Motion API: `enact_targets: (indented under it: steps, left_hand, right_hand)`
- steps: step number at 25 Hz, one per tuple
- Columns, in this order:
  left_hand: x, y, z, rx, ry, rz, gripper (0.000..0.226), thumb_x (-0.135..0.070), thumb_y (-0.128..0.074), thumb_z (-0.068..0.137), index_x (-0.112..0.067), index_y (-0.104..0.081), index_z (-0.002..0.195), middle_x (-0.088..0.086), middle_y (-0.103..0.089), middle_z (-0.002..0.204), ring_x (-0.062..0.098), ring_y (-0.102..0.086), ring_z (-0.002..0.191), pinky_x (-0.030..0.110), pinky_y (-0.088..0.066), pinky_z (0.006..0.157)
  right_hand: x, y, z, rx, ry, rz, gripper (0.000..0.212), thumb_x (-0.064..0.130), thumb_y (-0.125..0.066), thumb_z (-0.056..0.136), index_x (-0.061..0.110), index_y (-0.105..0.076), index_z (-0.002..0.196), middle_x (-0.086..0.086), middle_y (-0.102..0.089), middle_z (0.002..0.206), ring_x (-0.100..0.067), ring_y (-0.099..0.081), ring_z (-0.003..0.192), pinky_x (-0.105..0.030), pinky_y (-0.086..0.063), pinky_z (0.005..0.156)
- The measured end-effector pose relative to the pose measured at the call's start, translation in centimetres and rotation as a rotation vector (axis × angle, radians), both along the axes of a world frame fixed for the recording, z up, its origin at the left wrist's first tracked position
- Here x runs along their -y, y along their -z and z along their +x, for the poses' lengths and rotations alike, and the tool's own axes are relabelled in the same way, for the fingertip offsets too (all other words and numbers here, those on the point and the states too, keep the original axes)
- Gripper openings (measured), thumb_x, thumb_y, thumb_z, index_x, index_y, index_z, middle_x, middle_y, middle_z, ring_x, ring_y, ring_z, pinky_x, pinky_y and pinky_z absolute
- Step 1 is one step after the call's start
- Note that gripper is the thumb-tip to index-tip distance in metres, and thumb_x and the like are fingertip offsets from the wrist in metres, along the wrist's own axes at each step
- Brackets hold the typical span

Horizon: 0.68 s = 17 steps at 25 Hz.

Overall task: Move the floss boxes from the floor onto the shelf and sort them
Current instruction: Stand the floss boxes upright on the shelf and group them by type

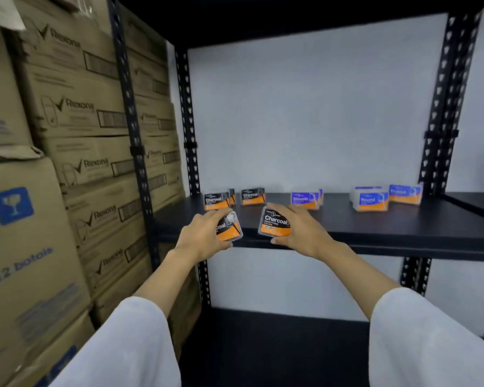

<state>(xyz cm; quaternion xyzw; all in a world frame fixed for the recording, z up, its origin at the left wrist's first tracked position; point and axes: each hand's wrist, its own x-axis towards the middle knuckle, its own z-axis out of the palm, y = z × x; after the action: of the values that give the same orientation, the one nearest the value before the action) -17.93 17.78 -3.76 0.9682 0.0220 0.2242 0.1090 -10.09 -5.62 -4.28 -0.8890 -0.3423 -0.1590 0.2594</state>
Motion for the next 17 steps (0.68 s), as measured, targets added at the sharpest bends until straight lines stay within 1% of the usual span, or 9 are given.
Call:
enact_targets:
  steps: [4,7,9,11,13,15,17]
  left_hand:
    - [-3.1,-1.3,2.8,0.033,-0.035,-0.033,0.079,-0.040,-0.075,0.077,-0.044,-0.030,0.141,-0.010,-0.045,0.136,0.021,-0.040,0.122,0.044,-0.045,0.092]
    - [-4.8,-1.0,5.3,0.015,-0.033,-0.054,0.081,-0.039,-0.076,0.076,-0.042,-0.030,0.142,-0.011,-0.044,0.138,0.020,-0.037,0.125,0.043,-0.045,0.094]
    - [-5.4,-0.7,6.7,0.026,-0.021,-0.019,0.081,-0.037,-0.076,0.077,-0.041,-0.031,0.144,-0.012,-0.042,0.141,0.018,-0.034,0.129,0.042,-0.042,0.098]
    - [-5.9,-0.3,8.0,0.058,0.020,0.017,0.075,-0.036,-0.074,0.079,-0.041,-0.034,0.143,-0.014,-0.042,0.142,0.015,-0.032,0.130,0.038,-0.039,0.100]
    - [-6.5,0.2,9.3,0.097,0.074,-0.021,0.065,-0.032,-0.070,0.083,-0.043,-0.038,0.139,-0.016,-0.043,0.140,0.011,-0.030,0.129,0.035,-0.039,0.098]
    - [-7.0,0.8,10.6,0.128,0.116,-0.085,0.060,-0.021,-0.067,0.087,-0.043,-0.042,0.136,-0.019,-0.044,0.138,0.007,-0.029,0.129,0.034,-0.040,0.100]
    - [-7.5,1.4,12.0,0.154,0.135,-0.107,0.060,-0.013,-0.066,0.087,-0.041,-0.043,0.135,-0.019,-0.044,0.138,0.006,-0.028,0.130,0.036,-0.039,0.105]
  right_hand:
    - [-3.0,-2.0,3.7,0.076,0.013,-0.014,0.087,0.035,-0.077,0.075,0.033,-0.027,0.146,-0.004,-0.044,0.137,-0.023,-0.040,0.124,-0.039,-0.039,0.105]
    - [-4.7,-1.3,6.6,0.073,0.038,-0.083,0.086,0.036,-0.076,0.076,0.035,-0.026,0.146,-0.004,-0.043,0.137,-0.024,-0.038,0.124,-0.043,-0.036,0.105]
    - [-5.5,-0.4,8.3,0.070,0.038,-0.100,0.083,0.035,-0.075,0.077,0.036,-0.028,0.146,-0.003,-0.042,0.139,-0.024,-0.035,0.127,-0.044,-0.034,0.106]
    - [-6.2,0.4,9.7,0.086,0.030,-0.073,0.078,0.032,-0.073,0.079,0.034,-0.031,0.145,-0.001,-0.040,0.142,-0.023,-0.031,0.130,-0.041,-0.031,0.108]
    - [-7.0,0.9,10.9,0.099,0.015,-0.005,0.071,0.027,-0.070,0.083,0.033,-0.035,0.144,0.001,-0.039,0.144,-0.021,-0.029,0.133,-0.038,-0.028,0.109]
    - [-7.8,1.2,12.1,0.098,0.000,0.079,0.062,0.017,-0.066,0.086,0.030,-0.041,0.141,0.001,-0.042,0.143,-0.019,-0.030,0.133,-0.036,-0.029,0.110]
    - [-8.6,1.3,13.3,0.101,0.004,0.112,0.058,0.010,-0.064,0.086,0.028,-0.044,0.138,0.001,-0.045,0.142,-0.018,-0.031,0.132,-0.035,-0.030,0.111]
